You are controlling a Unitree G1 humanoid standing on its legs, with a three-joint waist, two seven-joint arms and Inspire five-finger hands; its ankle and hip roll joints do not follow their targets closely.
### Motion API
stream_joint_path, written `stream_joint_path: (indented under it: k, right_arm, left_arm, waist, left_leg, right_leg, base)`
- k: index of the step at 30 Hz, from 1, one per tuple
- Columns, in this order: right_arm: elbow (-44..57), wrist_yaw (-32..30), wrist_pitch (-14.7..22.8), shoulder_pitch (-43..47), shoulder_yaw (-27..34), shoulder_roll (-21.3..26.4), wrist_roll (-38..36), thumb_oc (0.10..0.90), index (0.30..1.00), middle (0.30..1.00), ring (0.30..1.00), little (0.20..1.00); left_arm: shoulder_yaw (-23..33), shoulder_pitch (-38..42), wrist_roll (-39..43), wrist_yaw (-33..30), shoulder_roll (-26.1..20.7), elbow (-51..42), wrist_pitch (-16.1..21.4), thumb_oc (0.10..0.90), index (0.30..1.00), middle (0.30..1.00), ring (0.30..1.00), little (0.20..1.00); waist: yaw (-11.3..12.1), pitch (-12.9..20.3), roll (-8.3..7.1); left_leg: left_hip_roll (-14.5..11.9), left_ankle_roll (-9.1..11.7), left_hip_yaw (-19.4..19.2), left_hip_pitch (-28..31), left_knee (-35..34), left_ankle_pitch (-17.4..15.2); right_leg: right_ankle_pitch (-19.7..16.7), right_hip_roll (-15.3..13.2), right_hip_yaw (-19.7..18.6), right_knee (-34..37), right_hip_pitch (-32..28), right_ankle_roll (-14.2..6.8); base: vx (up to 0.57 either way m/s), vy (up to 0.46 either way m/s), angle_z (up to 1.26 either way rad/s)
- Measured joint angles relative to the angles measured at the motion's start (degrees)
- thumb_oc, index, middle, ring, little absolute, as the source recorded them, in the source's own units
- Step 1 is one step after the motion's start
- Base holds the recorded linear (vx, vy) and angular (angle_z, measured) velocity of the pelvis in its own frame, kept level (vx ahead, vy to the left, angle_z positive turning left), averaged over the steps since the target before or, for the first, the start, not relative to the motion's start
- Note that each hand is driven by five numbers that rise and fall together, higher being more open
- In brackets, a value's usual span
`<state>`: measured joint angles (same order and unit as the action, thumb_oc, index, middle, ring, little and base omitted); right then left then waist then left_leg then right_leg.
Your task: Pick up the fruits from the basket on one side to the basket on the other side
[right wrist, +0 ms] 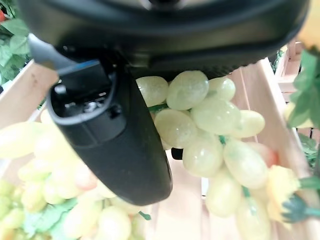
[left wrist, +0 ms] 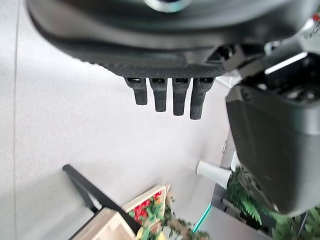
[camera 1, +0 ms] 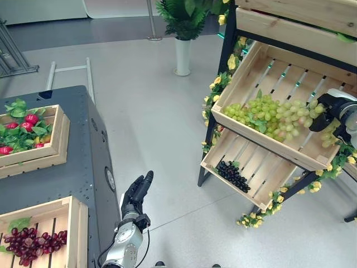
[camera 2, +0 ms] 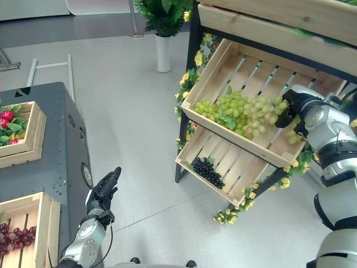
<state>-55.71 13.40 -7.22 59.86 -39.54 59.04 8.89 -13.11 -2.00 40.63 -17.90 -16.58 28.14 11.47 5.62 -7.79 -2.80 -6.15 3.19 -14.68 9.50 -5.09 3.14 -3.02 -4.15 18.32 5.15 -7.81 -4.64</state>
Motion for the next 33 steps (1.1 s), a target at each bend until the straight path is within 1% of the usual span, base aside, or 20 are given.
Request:
stream_joint_path:
  k: [4,6,8,13,15,16,19,21,23,24,25,28,29,31,32,33]
  right_arm:
    - [-2.1,0.0,-0.4,0.0,0.0,-0.1,0.0,0.8,0.9,0.9,0.9,0.9]
    - [-3.1,-0.1,-0.8,0.0,0.0,-0.3,0.0,0.8,0.9,0.9,0.9,0.9]
    - [-3.5,-0.1,-1.3,0.0,0.0,-0.4,0.0,0.8,0.9,0.9,0.9,0.9]
    - [-3.8,-0.2,-4.7,0.0,1.1,-0.5,-0.6,0.8,0.9,0.9,0.9,0.9]
    - [-3.7,-0.6,-5.1,0.0,1.5,-0.7,-0.9,0.8,0.9,0.9,0.9,0.9]
    - [-3.7,-0.9,-5.4,0.0,2.8,-1.1,-0.9,0.8,0.9,0.9,0.9,0.9]
    - [-3.4,-2.8,-5.8,0.0,3.3,-1.3,-2.7,0.8,0.9,0.9,0.9,0.9]
    - [-2.7,-5.8,-5.8,0.0,3.3,-1.3,-2.6,0.8,0.9,0.9,0.9,0.9]
    - [-0.8,-8.7,-5.7,0.0,3.3,-1.3,-2.6,0.8,0.9,0.9,0.9,0.9]
    - [1.4,-10.6,-5.7,0.0,3.3,-1.3,-2.5,0.8,0.9,0.9,0.9,0.9]
    - [2.5,-11.3,-5.7,0.0,3.3,-1.3,-2.4,0.8,0.9,0.9,0.9,0.9]
    - [10.1,-14.2,-5.5,0.0,3.2,-1.3,-1.4,0.8,0.9,0.9,0.9,0.9]
    - [10.9,-14.2,-5.3,-0.1,2.9,-1.3,-1.5,0.8,0.9,0.9,0.9,0.9]
    - [15.9,-14.6,-5.0,-1.1,2.9,-1.3,-2.9,0.8,0.9,0.9,0.9,0.9]
    - [20.3,-15.1,-4.2,-2.5,3.2,-1.3,-3.3,0.8,0.9,0.9,0.9,0.9]
    - [22.0,-15.3,-3.4,-3.0,3.2,-1.4,-3.4,0.8,0.9,0.9,0.9,0.9]
  left_arm:
    - [0.0,0.1,0.0,-0.4,0.0,0.0,0.0,0.8,0.9,0.9,0.9,0.9]
    - [0.0,0.1,0.0,-0.4,-0.1,0.0,0.0,0.8,0.9,0.9,0.9,0.9]
    - [0.0,0.1,0.0,-0.4,-0.1,0.0,0.0,0.8,0.9,0.9,0.9,0.9]
    - [0.0,0.2,0.0,-0.3,-0.2,-0.1,0.0,0.8,0.9,0.9,0.9,0.9]
    - [0.0,0.3,0.0,-0.2,-0.2,-0.1,0.0,0.8,0.9,0.9,0.9,0.9]
    - [0.0,0.3,0.0,-0.2,-0.2,-0.2,0.0,0.8,0.9,0.9,0.9,0.9]
    - [0.0,0.4,0.0,0.0,-0.3,-0.3,0.0,0.8,0.9,0.9,0.9,0.9]
    - [-0.1,0.3,0.0,0.3,-0.6,-0.7,0.0,0.8,0.9,0.9,0.9,0.9]
    - [-0.1,0.3,0.0,0.4,-0.8,-1.2,0.0,0.8,0.9,0.9,0.9,0.9]
    - [-0.1,0.3,0.1,0.5,-1.0,-1.4,0.0,0.8,0.9,0.9,0.9,0.9]
    - [-0.1,0.3,0.1,0.6,-1.1,-1.5,0.0,0.8,0.9,0.9,0.9,0.9]
    - [-0.2,0.3,0.1,1.3,-1.3,-1.5,0.0,0.8,0.9,0.9,0.9,0.9]
    - [-0.2,0.3,0.1,1.5,-1.3,-1.6,0.0,0.8,0.9,0.9,0.9,0.9]
    - [-0.5,0.3,0.1,1.8,-1.3,-1.9,0.0,0.8,0.9,0.9,0.9,0.9]
    - [-0.7,0.2,0.2,2.0,-1.4,-1.9,0.0,0.8,0.9,0.9,0.9,0.9]
    - [-0.7,0.2,0.2,2.1,-1.4,-1.9,0.0,0.8,0.9,0.9,0.9,0.9]
  waist:
    - [0.2,0.0,-0.07]
    - [0.3,0.0,-0.15]
    - [0.3,0.0,-0.19]
    - [0.1,0.0,-0.2]
    - [0.1,0.0,-0.2]
    - [0.1,0.0,-0.2]
    - [0.0,0.0,-0.19]
    - [-0.1,0.0,-0.19]
    - [-0.3,0.0,-0.18]
    - [-0.8,0.0,-0.17]
    - [-1.0,0.0,-0.17]
    - [-1.8,0.0,-0.1]
    - [-1.8,0.0,-0.1]
    - [-1.8,0.0,0.02]
    - [-1.8,0.0,0.11]
    - [-1.8,0.0,0.13]
  left_leg:
    - [0.1,-0.2,0.8,-0.3,0.0,0.2]
    - [0.3,-0.2,1.9,-0.4,0.0,0.2]
    - [0.3,-0.2,1.9,-0.4,0.0,0.2]
    - [0.3,-0.2,1.9,-0.3,0.0,0.2]
    - [0.3,-0.2,1.9,-0.3,0.0,0.2]
    - [0.3,-0.2,1.9,-0.3,0.0,0.2]
    - [0.3,-0.2,1.9,-0.3,0.0,0.2]
    - [0.3,-0.2,1.9,-0.3,0.0,0.2]
    - [0.3,-0.2,1.8,-0.3,0.0,0.2]
    - [0.3,-0.2,1.8,-0.3,0.0,0.2]
    - [0.3,-0.2,1.8,-0.3,0.0,0.2]
    - [0.3,-0.2,1.5,-0.2,0.0,0.2]
    - [0.3,-0.2,1.5,-0.2,0.0,0.2]
    - [0.3,-0.2,1.3,-0.3,0.0,0.2]
    - [0.3,-0.3,1.4,-0.3,0.0,0.1]
    - [0.3,-0.3,1.6,-0.2,0.0,0.1]
  right_leg:
    - [0.0,-0.2,0.8,0.0,-0.1,0.0]
    - [0.0,-0.2,1.0,0.0,-0.2,-0.1]
    - [0.0,-0.2,1.0,0.0,-0.2,-0.1]
    - [0.0,-0.2,1.0,0.0,-0.2,-0.1]
    - [0.0,-0.2,1.0,0.0,-0.2,-0.1]
    - [0.0,-0.3,1.0,0.0,-0.2,-0.1]
    - [0.0,-0.3,0.9,0.0,-0.2,-0.1]
    - [0.0,-0.3,0.9,0.0,-0.2,-0.1]
    - [0.0,-0.3,0.9,0.0,-0.2,-0.1]
    - [0.0,-0.3,0.8,0.0,-0.2,-0.1]
    - [0.0,-0.3,0.8,0.0,-0.2,-0.1]
    - [-0.1,-0.2,0.6,0.0,-0.1,-0.1]
    - [-0.1,-0.2,0.6,0.0,-0.1,-0.1]
    - [-0.1,-0.2,0.4,0.0,0.1,-0.1]
    - [-0.1,-0.2,0.2,0.0,0.2,-0.1]
    - [-0.1,-0.2,0.1,0.0,0.2,-0.1]
  base:
    - [-0.05,0.001,0.1]
    - [-0.03,0.005,0.04]
    - [0.0,0.0,0.0]
    - [0.0,0.0,0.0]
    - [0.0,0.0,0.0]
    - [0.0,0.0,0.0]
    - [0.01,0.007,0.0]
    - [0.0,0.0,0.0]
    - [0.0,0.0,0.0]
    - [0.0,0.0,0.0]
    - [0.03,0.012,-0.01]
    - [0.04,0.013,-0.04]
    - [0.04,0.018,-0.05]
    - [0.04,0.022,-0.04]
    - [0.04,0.022,-0.06]
    - [0.04,0.02,-0.07]
